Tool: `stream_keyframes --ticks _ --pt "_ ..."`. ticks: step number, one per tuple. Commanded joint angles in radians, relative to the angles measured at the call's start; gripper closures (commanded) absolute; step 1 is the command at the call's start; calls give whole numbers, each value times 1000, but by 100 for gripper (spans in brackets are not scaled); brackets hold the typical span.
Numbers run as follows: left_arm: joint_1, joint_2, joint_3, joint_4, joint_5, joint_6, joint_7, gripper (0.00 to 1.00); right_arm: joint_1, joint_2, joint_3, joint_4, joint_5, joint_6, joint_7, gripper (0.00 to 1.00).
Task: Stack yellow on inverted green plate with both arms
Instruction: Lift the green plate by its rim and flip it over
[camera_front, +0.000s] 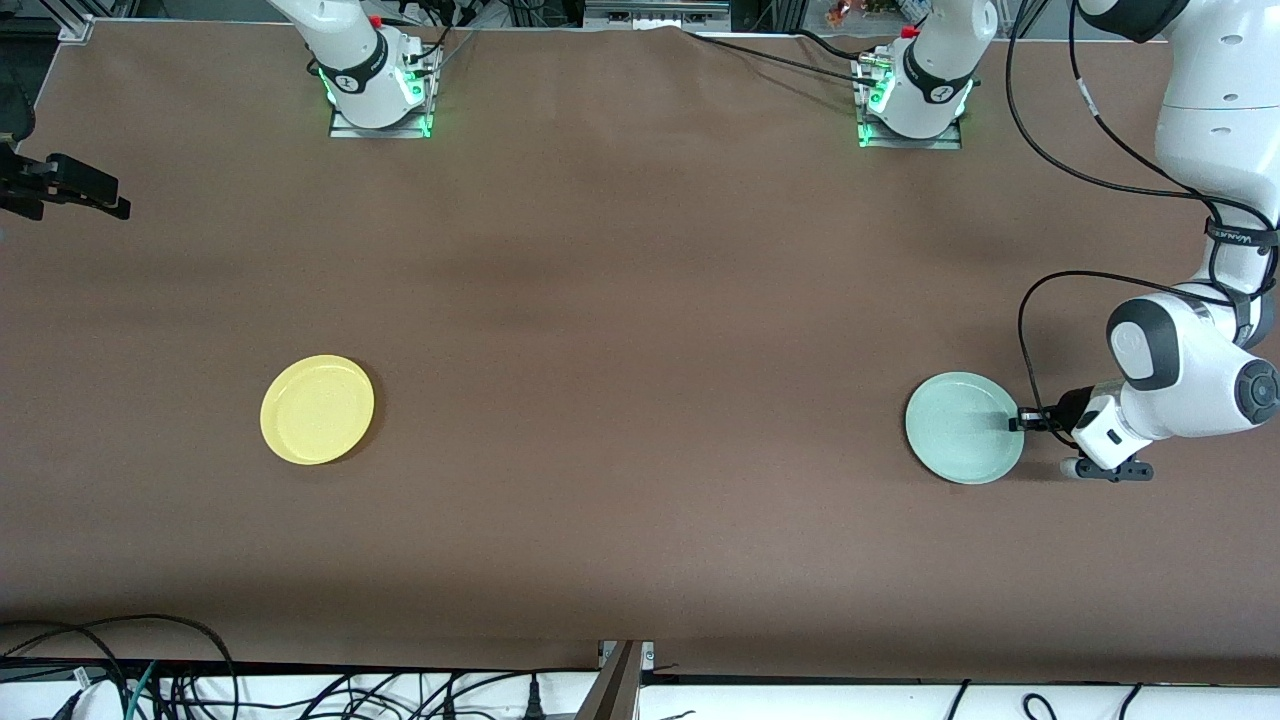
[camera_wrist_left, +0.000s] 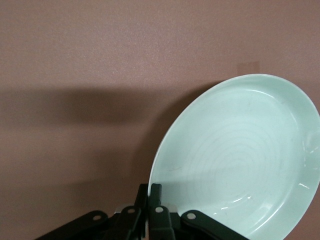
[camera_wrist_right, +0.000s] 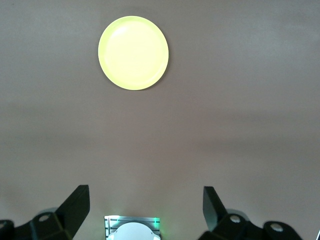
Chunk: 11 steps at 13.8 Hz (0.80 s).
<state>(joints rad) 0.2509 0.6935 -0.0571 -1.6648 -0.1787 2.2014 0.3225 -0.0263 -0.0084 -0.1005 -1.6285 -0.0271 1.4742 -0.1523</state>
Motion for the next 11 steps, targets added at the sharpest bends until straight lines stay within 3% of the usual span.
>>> stream_keyframes --ticks 1,4,6,11 --pt "-5 -18 8 -3 -22 3 32 100 -7 2 2 10 6 -15 13 0" --pt "-39 -43 8 42 -21 -37 30 100 -9 5 -13 10 10 -15 13 0" --pt "-80 -43 8 133 -18 -115 30 100 -7 5 -18 9 12 -15 13 0" --pt "-254 -43 19 278 119 -141 20 100 -9 5 -25 7 13 -17 14 0"
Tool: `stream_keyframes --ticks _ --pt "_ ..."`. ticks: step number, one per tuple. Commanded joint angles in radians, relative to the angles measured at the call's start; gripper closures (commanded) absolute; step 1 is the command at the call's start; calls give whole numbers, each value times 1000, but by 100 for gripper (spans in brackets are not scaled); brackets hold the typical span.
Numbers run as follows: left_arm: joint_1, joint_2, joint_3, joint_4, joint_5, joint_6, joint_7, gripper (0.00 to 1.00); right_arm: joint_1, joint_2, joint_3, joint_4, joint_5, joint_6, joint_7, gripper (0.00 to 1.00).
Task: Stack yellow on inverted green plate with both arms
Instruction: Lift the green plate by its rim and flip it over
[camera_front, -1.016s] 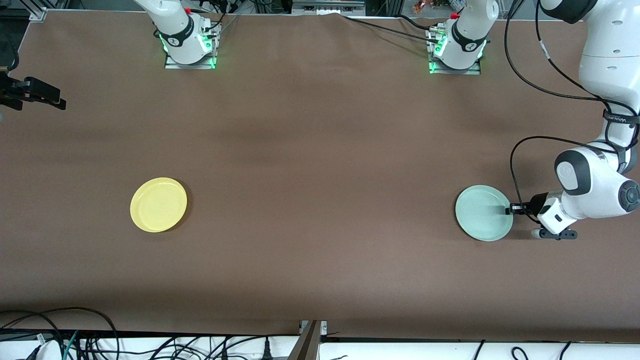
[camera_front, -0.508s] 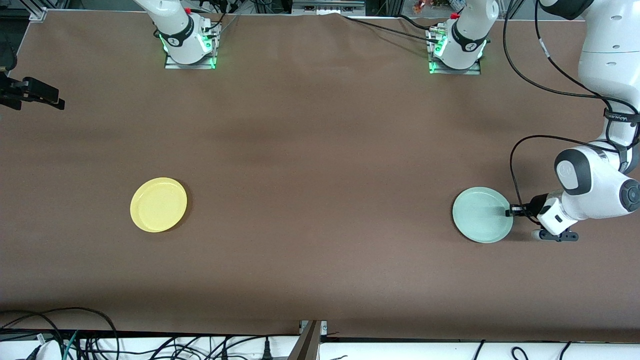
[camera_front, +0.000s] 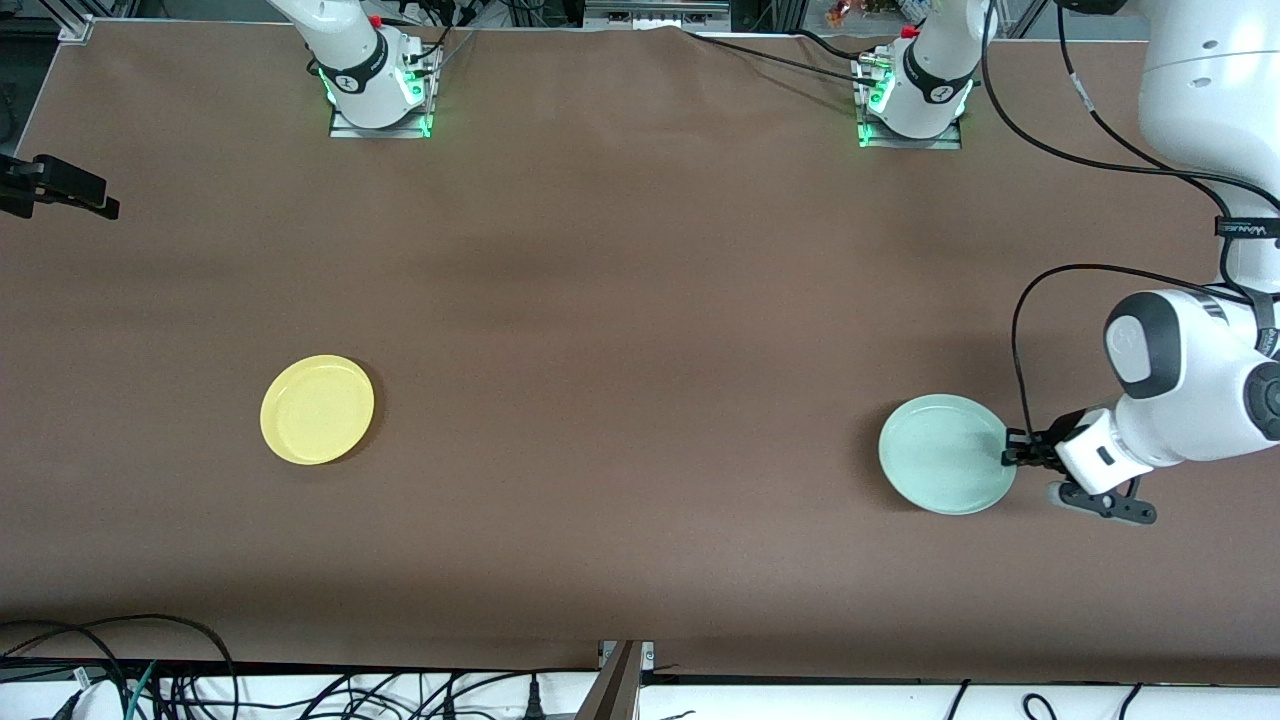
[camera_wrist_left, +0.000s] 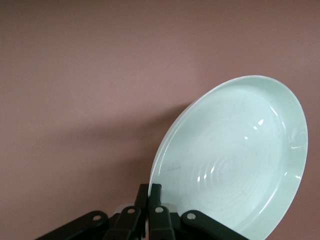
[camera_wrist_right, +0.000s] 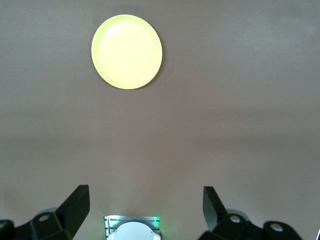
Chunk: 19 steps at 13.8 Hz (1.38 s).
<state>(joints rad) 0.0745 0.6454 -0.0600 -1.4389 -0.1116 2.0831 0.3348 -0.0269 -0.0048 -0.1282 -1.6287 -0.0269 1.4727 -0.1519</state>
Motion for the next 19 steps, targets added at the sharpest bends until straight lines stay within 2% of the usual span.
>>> stream_keyframes --ticks 1,5,7,9,11,14,17,18,19 --pt "-120 7 28 76 91 -21 -2 100 -8 2 1 6 13 -17 14 0" --pt "-278 40 26 141 349 36 -158 100 -7 2 -5 9 15 -23 14 0" --pt "-367 65 32 143 563 138 -283 100 -7 2 -5 9 15 -22 14 0" --pt "-435 91 34 164 796 158 -452 100 -7 2 -4 9 16 -22 14 0" --pt "-510 121 40 172 901 152 -597 100 -5 2 -4 10 16 -20 14 0" --pt "-625 161 107 201 1088 150 -643 100 -5 2 -4 9 16 -23 12 0" --pt "-714 210 163 267 1171 143 -642 100 -5 2 -4 9 16 -23 14 0" --pt "-776 236 201 288 1200 112 -645 100 -7 2 -5 9 16 -23 14 0" --pt "-811 261 210 316 1201 68 -645 100 -7 2 -5 9 16 -23 14 0"
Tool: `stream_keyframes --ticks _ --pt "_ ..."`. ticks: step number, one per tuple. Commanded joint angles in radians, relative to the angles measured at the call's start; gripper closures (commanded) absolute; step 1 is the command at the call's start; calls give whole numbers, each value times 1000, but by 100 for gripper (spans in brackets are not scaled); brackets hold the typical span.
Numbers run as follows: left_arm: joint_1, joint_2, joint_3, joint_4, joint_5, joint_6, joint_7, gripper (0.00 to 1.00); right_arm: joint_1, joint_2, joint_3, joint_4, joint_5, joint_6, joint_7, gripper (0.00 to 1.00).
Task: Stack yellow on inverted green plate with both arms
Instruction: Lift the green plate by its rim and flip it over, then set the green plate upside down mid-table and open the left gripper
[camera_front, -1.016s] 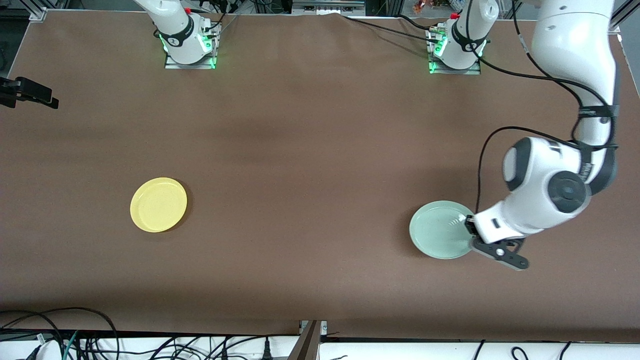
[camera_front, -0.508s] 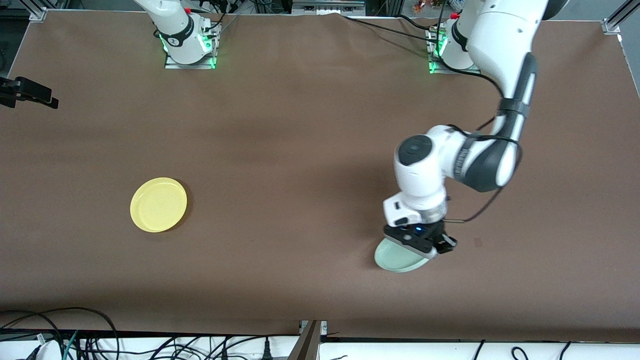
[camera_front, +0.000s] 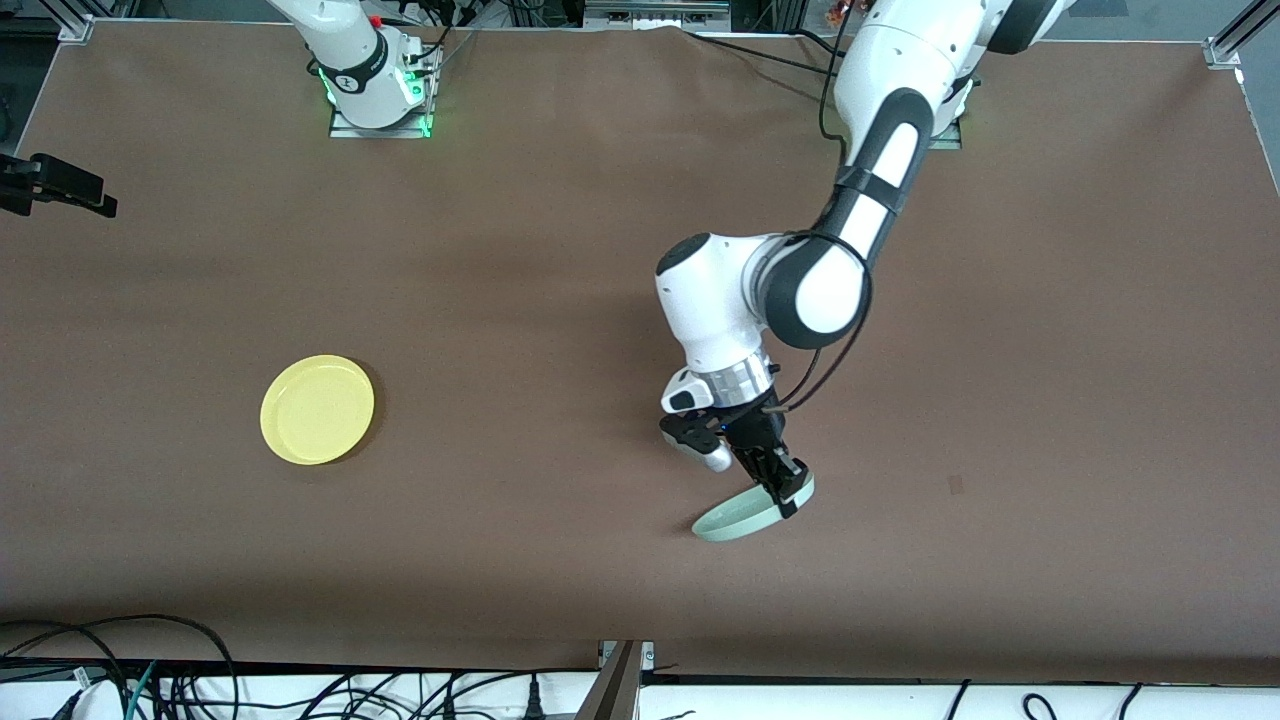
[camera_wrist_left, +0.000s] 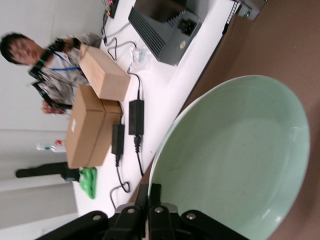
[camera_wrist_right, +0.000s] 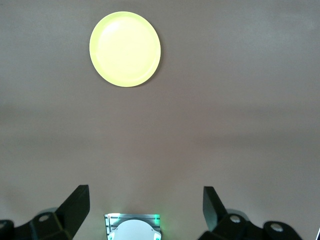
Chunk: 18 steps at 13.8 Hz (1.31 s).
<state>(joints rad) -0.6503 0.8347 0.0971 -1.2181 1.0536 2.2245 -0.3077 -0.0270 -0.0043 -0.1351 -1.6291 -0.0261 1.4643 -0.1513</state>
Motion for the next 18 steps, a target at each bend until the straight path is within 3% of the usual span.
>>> stream_keyframes --ticks 1,3,5,11,14,16,18 --pt "-121 111 56 133 35 -132 -13 100 -7 1 2 9 15 -15 13 0" --pt "-188 180 94 192 37 -196 -47 100 -5 1 2 9 15 -15 13 0" --pt "-254 217 137 192 37 -227 -89 100 -5 1 2 9 15 -15 13 0" --pt "-360 244 133 189 16 -298 -197 100 -4 0 6 11 15 -15 13 0" --pt "-399 264 69 186 -69 -299 -309 87 -4 0 6 11 15 -15 13 0" --pt "-439 285 59 183 -114 -299 -352 70 -4 0 5 11 15 -15 13 0" --pt "-466 297 55 183 -144 -301 -407 68 -4 0 6 11 15 -15 13 0"
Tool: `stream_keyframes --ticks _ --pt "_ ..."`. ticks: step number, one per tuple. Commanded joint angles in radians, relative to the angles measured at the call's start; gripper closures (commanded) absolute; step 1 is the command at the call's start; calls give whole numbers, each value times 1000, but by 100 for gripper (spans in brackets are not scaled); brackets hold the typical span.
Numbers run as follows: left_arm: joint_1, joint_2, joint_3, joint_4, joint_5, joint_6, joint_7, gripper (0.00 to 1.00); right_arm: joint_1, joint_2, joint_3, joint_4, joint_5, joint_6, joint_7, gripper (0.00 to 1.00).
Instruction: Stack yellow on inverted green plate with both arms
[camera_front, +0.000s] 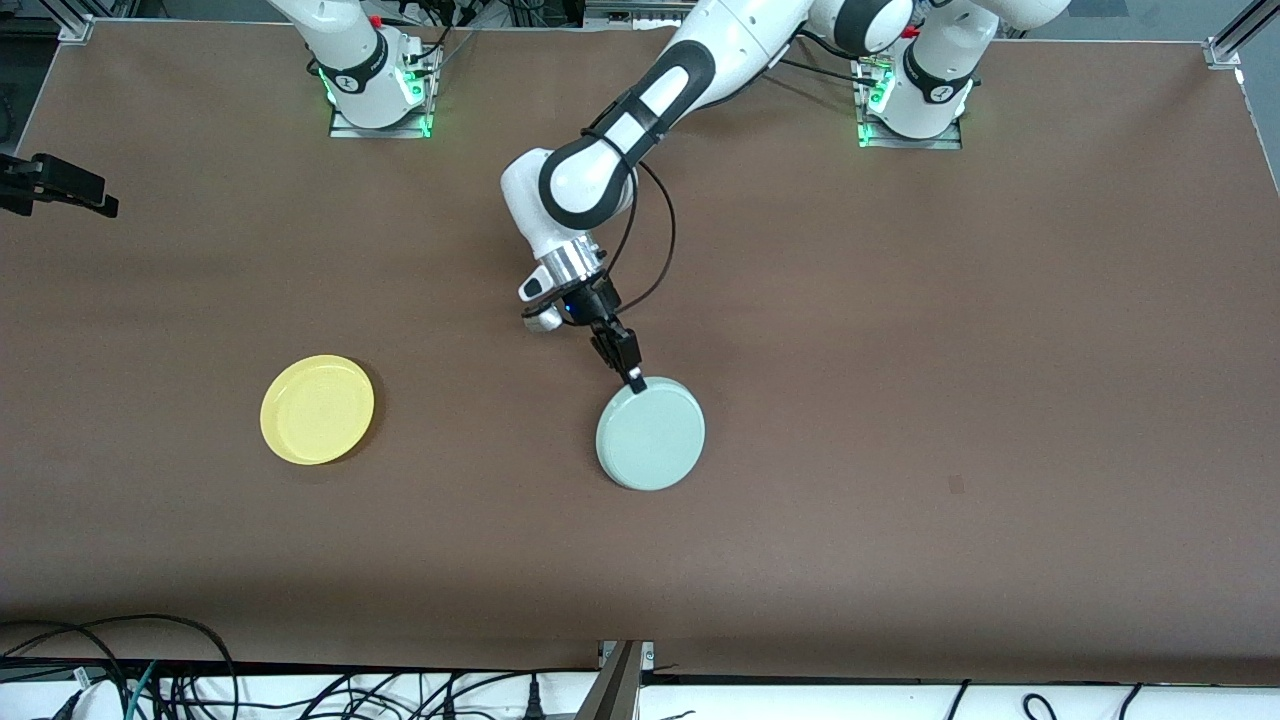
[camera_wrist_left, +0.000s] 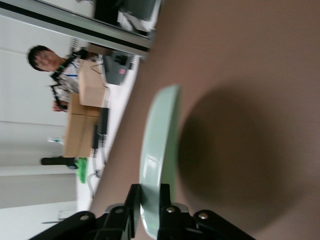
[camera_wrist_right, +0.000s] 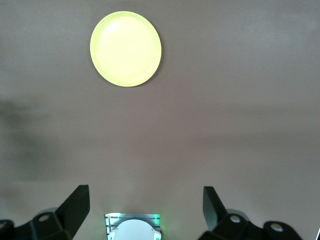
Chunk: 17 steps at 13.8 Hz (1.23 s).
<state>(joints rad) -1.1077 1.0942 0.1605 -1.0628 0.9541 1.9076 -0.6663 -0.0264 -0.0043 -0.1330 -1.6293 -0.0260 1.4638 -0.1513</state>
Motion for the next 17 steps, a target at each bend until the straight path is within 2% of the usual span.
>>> stream_keyframes --ticks 1,2,3,4,5,8,12,14,17 --pt "-17 38 -15 27 -60 11 -62 65 -4 0 4 11 15 -13 13 0" --pt "-18 38 -16 29 -93 8 -67 50 -4 0 4 11 15 -13 13 0" --pt "-20 36 -16 30 -124 8 -75 25 -4 0 4 11 15 -14 13 0" --pt "-21 33 -18 35 -144 8 -84 7 -4 0 4 11 15 -13 13 0" --pt "-26 29 -18 41 -170 4 -93 0 -3 0 4 11 15 -14 13 0" --pt "8 -14 -9 44 -303 4 -84 0 -4 0 4 11 15 -13 13 0" --pt "142 -118 -15 44 -504 7 -72 0 -3 0 4 11 15 -13 13 0" --pt "230 -184 -13 44 -645 11 31 0 -3 0 4 11 15 -14 13 0" --pt "359 -292 -9 32 -764 2 169 0 -3 0 4 11 15 -14 13 0"
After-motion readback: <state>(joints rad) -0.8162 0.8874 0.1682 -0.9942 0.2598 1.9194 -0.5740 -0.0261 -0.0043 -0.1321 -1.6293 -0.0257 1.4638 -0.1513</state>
